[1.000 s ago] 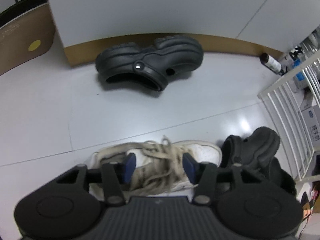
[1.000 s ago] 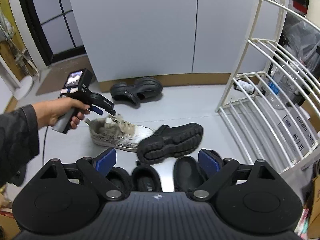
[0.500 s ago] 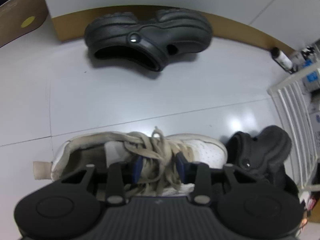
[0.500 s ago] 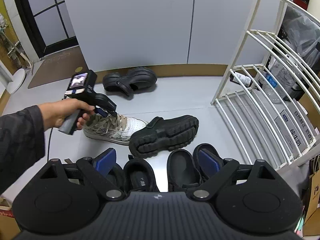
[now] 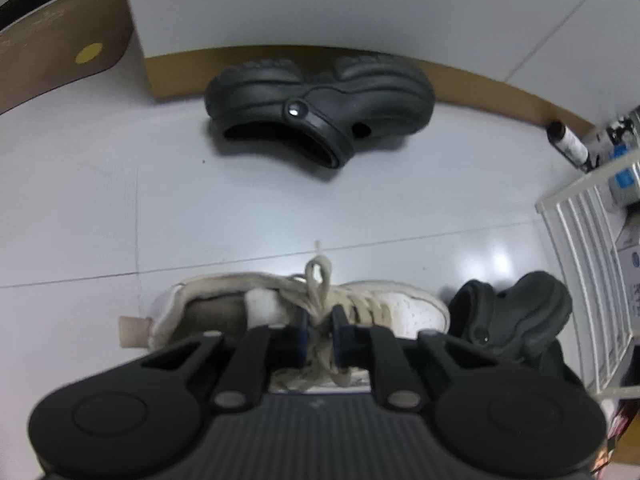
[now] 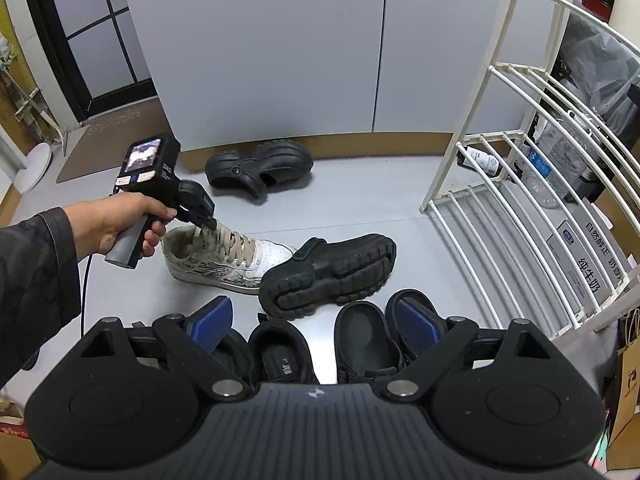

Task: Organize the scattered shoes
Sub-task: 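Lift and carry the graphic-print sneaker with the left gripper toward the shoe row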

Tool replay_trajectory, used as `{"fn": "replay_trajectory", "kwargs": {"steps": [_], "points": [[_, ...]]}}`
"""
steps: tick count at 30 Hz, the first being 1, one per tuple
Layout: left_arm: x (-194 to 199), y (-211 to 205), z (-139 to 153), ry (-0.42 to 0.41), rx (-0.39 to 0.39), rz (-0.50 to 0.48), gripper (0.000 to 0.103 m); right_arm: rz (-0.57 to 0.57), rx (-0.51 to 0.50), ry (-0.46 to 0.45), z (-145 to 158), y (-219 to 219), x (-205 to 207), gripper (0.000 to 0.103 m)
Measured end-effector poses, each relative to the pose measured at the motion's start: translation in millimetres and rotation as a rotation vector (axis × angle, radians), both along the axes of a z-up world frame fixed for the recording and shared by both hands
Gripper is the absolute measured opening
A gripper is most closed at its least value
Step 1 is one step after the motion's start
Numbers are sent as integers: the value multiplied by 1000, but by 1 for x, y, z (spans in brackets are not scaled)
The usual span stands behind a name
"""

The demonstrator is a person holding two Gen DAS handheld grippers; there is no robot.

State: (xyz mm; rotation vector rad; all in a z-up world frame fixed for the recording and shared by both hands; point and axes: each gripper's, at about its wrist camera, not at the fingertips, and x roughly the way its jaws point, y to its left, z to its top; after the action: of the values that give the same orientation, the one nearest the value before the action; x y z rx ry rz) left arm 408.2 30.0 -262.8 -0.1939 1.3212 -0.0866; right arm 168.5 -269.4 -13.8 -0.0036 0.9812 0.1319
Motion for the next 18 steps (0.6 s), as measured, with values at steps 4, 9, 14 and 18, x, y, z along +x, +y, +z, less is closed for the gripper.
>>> {"fn": "replay_trajectory", "kwargs": {"steps": [4,9,14,18], "points": [[-3,7,7,-11,-35,14,10,3,2,-4,2,-1,-2,92],[-7,10,23,-30,-30,12,10,6,7,3,-3,-2,2,92],[-17,20,49,-49,-14,25,10,-9,25,-7,1,-9,3,92],[-31,38,81,-73,10,48,10,-21,33,-12,3,-14,4,92]]}}
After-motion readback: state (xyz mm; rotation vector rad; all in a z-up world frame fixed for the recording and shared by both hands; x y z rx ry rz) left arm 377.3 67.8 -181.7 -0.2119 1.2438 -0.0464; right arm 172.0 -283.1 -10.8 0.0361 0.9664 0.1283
